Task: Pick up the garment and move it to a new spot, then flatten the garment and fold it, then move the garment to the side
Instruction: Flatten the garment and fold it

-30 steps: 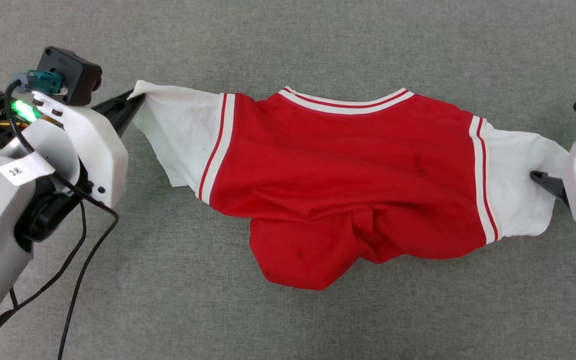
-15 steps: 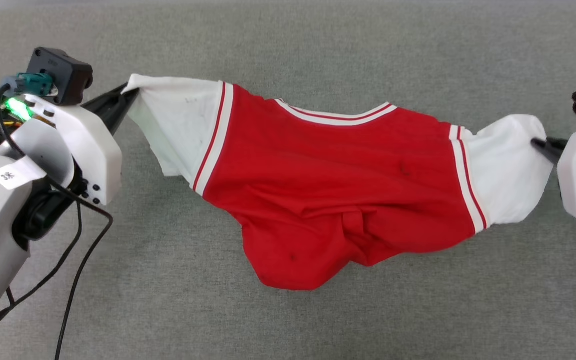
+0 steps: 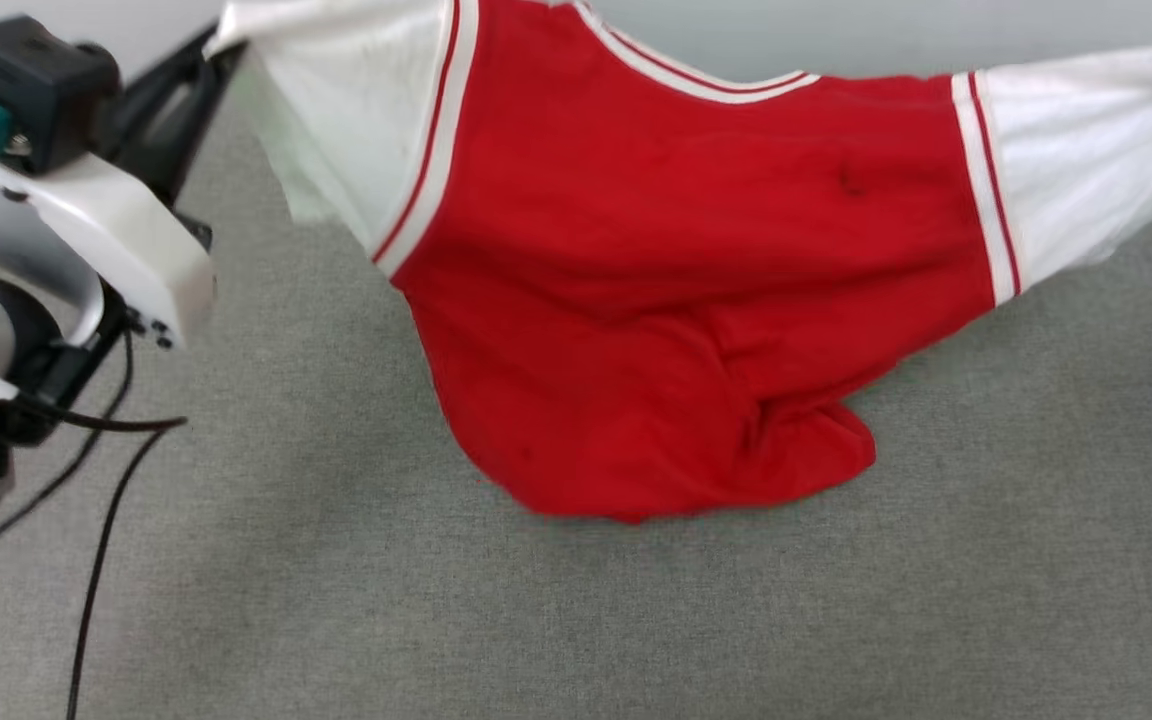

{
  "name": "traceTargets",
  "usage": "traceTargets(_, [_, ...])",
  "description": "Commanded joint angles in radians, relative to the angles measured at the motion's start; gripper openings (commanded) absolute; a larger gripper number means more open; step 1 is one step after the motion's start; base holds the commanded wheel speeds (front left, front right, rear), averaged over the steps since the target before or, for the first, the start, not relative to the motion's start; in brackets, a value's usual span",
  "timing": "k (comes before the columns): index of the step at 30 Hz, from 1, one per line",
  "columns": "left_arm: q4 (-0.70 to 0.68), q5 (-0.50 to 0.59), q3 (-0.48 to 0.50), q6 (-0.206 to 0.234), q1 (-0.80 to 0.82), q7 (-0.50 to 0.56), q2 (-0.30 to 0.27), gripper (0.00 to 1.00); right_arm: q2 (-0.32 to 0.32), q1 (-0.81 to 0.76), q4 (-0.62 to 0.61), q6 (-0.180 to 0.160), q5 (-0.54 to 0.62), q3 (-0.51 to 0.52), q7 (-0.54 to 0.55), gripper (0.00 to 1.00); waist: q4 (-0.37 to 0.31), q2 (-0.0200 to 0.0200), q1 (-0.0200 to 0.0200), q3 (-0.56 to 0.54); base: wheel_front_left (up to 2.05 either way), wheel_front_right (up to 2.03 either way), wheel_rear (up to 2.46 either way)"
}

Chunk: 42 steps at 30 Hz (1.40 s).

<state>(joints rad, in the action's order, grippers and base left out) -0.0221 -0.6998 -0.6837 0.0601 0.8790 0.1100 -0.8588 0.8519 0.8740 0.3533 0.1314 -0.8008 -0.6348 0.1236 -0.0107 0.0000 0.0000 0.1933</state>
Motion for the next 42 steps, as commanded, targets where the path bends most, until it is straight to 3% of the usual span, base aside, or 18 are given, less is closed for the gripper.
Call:
traceTargets(1, [-0.013, 0.009, 0.008, 0.009, 0.017, -0.01, -0.002, 0.0, 0.0, 0.009, -0.014, -0.001, 0.0, 0.014, -0.007, 0.0, -0.003, 0.0, 0.0, -0.013, 0.0, 0.0, 0.0])
traceTargets(10, [-0.091, 0.063, 0.051, 0.045, 0.142, -0.04, 0.029, 0.0, -0.021, 0.031, -0.166, -0.001, 0.07, 0.202, -0.004, 0.0, -0.013, 0.0, 0.0, -0.07, 0.0, 0.0, 0.0])
traceTargets(17, [-0.053, 0.07, 0.061, 0.026, 0.251, -0.039, 0.08, 0.0, -0.071, 0.062, -0.241, -0.001, 0.15, 0.301, 0.048, 0.0, -0.018, 0.0, 0.0, -0.082, 0.0, 0.0, 0.0])
traceTargets(23, [0.041, 0.063, 0.062, -0.02, 0.357, -0.046, 0.123, 0.0, -0.112, 0.132, -0.259, -0.001, 0.195, 0.332, 0.101, 0.0, -0.023, 0.0, 0.0, -0.046, 0.0, 0.0, 0.0])
traceTargets(34, [0.279, 0.108, 0.057, -0.085, 0.601, -0.09, 0.223, 0.0, -0.17, 0.415, -0.087, -0.001, 0.256, 0.284, 0.148, 0.0, -0.033, 0.0, 0.0, 0.109, 0.0, 0.0, 0.0])
traceTargets(42, [0.459, 0.161, 0.047, -0.118, 0.797, -0.141, 0.28, 0.0, -0.209, 0.657, 0.096, -0.001, 0.301, 0.219, 0.096, 0.0, -0.038, 0.0, 0.0, 0.223, 0.0, 0.0, 0.0])
